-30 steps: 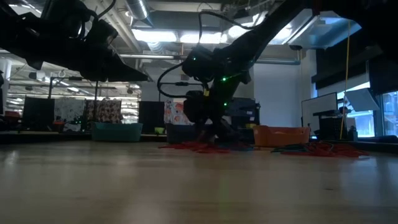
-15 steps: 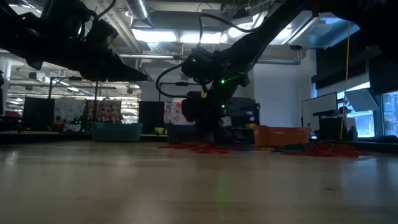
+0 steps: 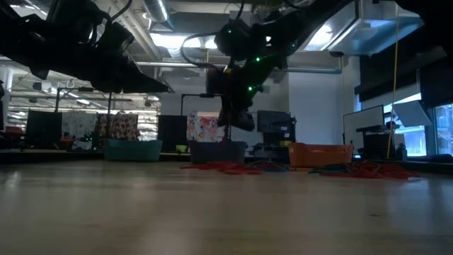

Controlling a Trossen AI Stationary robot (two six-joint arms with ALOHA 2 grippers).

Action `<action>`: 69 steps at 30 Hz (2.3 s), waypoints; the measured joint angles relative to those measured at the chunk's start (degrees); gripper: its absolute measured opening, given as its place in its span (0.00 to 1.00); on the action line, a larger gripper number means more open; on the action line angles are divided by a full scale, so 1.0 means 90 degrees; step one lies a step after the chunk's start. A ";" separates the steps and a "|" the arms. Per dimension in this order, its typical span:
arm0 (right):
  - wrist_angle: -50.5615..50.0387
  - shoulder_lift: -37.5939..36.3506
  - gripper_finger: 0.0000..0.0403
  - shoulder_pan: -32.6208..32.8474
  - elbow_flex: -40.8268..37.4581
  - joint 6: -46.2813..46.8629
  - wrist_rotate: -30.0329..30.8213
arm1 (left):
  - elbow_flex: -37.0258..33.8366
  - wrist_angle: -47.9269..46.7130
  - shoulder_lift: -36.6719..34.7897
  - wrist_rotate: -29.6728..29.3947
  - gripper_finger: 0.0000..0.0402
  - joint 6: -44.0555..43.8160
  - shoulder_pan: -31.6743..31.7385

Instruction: Sort rubber bands into baskets

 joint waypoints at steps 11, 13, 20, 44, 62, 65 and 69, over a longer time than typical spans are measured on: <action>0.0472 0.0031 0.04 -0.0697 0.0000 0.2056 -0.0231 | -0.0002 0.0000 -0.0002 0.0000 0.01 0.0000 0.0000; 0.0452 0.0031 0.08 -0.0783 0.0000 0.2459 -0.0343 | -0.0001 0.0000 -0.0002 0.0000 0.01 0.0000 -0.0001; 0.0115 0.0009 0.36 -0.0728 0.0000 0.2877 -0.0451 | -0.0001 -0.0018 -0.0001 0.0000 0.01 -0.0024 -0.0002; -0.0090 0.0205 0.52 0.0482 0.0000 0.3727 -0.2356 | -0.0002 -0.0021 0.0000 0.0000 0.01 -0.0044 0.0000; 0.0399 0.1091 0.52 0.0422 0.0013 0.3851 -0.2477 | 0.0000 -0.0003 0.0000 -0.0002 0.01 -0.0044 -0.0001; 0.0398 0.1169 0.50 0.0372 0.0029 0.3895 -0.2456 | -0.0002 0.0003 -0.0002 -0.0002 0.01 -0.0044 0.0000; 0.0342 0.1179 0.40 0.0348 0.0032 0.3978 -0.2696 | -0.0002 0.0002 -0.0001 -0.0005 0.01 -0.0044 -0.0001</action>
